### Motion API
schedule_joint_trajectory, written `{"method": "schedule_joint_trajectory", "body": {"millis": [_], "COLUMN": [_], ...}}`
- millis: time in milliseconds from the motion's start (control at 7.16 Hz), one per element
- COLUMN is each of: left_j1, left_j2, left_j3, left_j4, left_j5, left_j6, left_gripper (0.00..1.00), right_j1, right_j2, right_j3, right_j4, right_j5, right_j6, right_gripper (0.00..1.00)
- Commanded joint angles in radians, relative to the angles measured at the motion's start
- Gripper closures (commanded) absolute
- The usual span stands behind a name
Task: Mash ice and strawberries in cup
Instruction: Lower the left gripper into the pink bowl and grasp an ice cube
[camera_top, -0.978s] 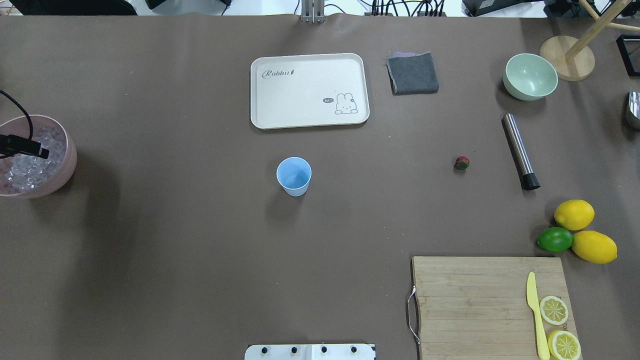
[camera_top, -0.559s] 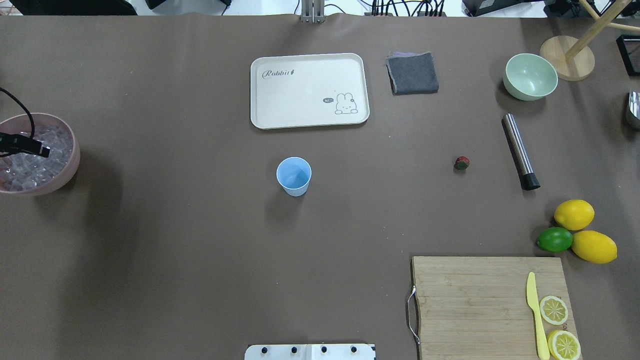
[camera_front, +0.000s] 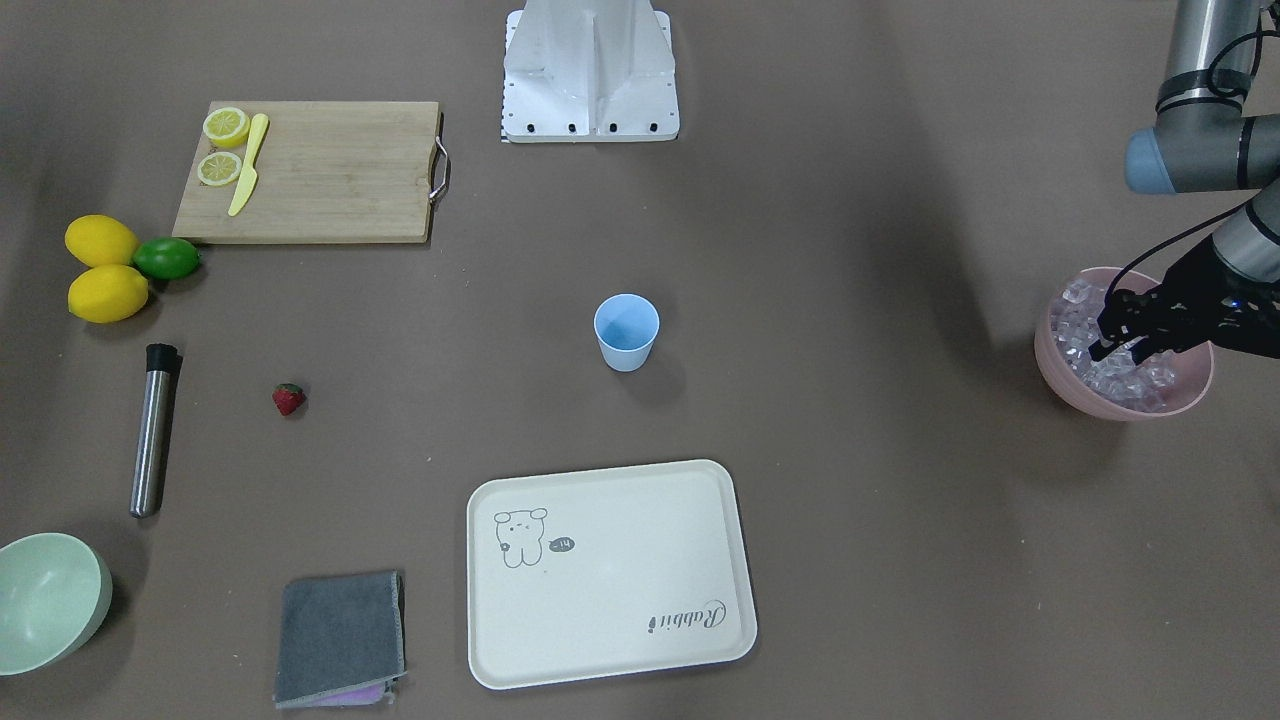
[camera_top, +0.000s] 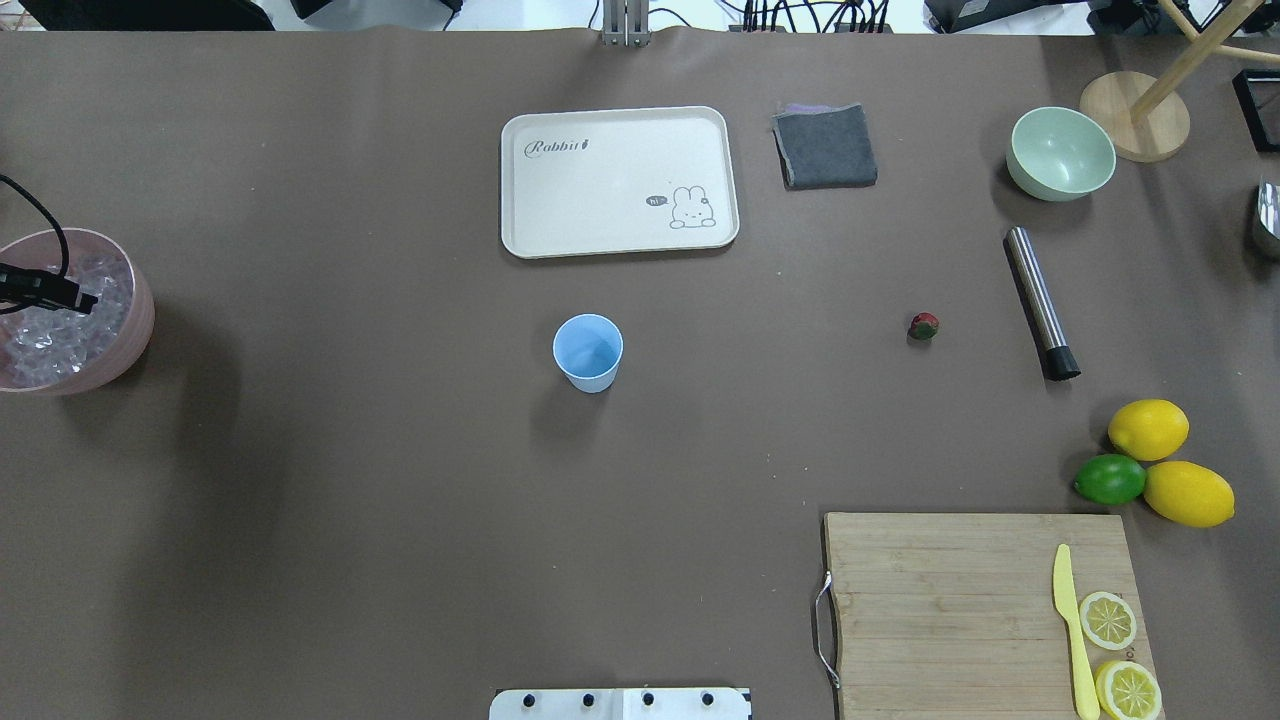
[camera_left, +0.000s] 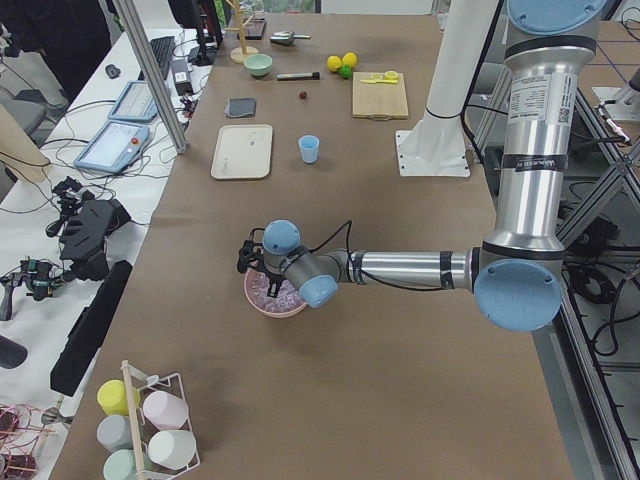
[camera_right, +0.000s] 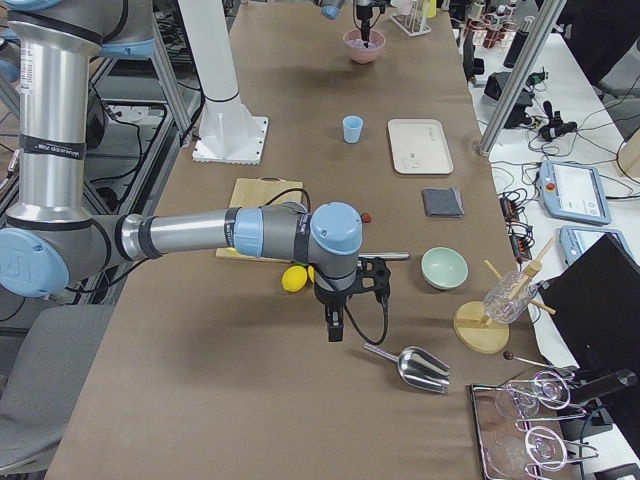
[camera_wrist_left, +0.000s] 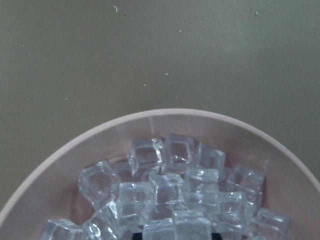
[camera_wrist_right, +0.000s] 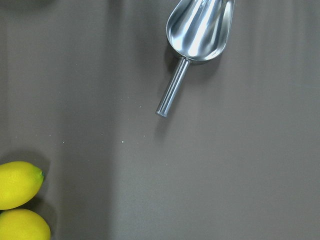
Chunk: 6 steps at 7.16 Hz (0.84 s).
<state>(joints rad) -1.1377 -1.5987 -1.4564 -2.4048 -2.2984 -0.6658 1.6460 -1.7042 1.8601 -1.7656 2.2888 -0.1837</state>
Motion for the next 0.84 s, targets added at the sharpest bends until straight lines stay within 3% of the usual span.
{"method": "schedule_joint_trajectory", "body": {"millis": [0, 419, 698], "left_j1": [-0.048, -0.137, -0.142], "left_j2": [0.005, 0.008, -0.007], "left_j3": [-0.027, -0.084, -0.178], "left_j4": [0.003, 0.006, 0.016], "left_j5": [-0.059, -0.069, -0.067], "left_j6": [0.003, 0.011, -0.049], "left_gripper": [1.0, 1.0, 1.0], "right_j1": [0.0, -0.002, -0.003], "right_j2": [0.002, 0.008, 0.011], "right_j3": [0.001, 0.001, 0.001], "right_j4": [0.0, 0.0, 0.0], "right_j5": [0.0, 0.001, 0.0], "right_j6": [0.001, 0.001, 0.001], "right_gripper": [0.0, 0.0, 0.0]}}
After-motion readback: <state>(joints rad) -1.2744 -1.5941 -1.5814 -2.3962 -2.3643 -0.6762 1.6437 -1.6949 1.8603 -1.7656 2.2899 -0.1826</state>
